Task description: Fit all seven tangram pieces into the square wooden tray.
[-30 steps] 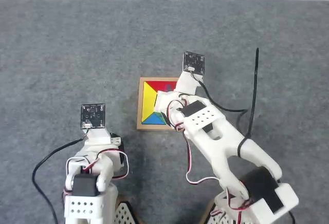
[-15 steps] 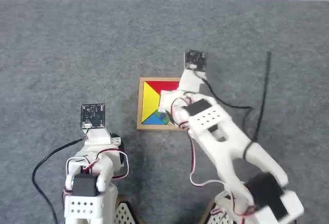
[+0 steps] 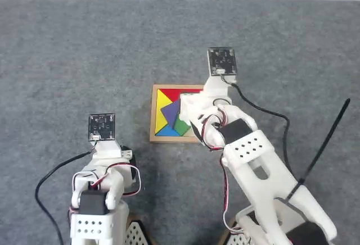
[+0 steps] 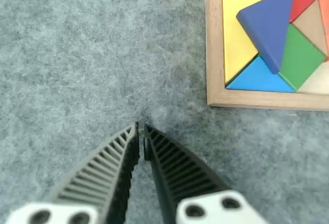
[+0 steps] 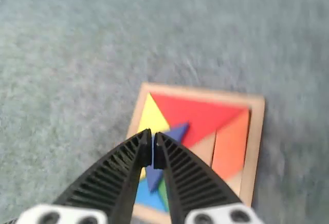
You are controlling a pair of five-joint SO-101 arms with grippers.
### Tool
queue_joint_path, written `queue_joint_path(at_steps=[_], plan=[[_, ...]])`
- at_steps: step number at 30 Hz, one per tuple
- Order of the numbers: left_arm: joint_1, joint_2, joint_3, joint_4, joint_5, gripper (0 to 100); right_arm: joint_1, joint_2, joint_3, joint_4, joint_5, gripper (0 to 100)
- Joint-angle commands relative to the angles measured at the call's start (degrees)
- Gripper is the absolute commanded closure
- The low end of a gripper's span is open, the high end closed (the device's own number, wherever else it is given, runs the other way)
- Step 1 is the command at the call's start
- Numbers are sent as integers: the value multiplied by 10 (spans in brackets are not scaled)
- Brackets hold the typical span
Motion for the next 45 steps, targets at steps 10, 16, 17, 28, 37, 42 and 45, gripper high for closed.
queue_joint_path(at_steps=[10, 16, 17, 28, 37, 42, 45], plan=[[-4, -11, -7, 1, -6, 986, -80, 281, -158, -56, 86, 992], [-4, -11, -7, 1, -6, 986, -119, 291, -153, 3, 86, 992], [-4, -11, -7, 1, -6, 986, -119, 294, -153, 3, 86, 992], [-4, -11, -7, 1, -6, 986, -65, 340, -141, 34, 129, 992], [-4, -11, -7, 1, -6, 986, 5, 270, -138, 111, 146, 992], [-4, -11, -7, 1, -6, 986, 54, 254, -140, 83, 147, 992], [-4, -11, -7, 1, -6, 986, 43, 249, -142, 56, 147, 992]])
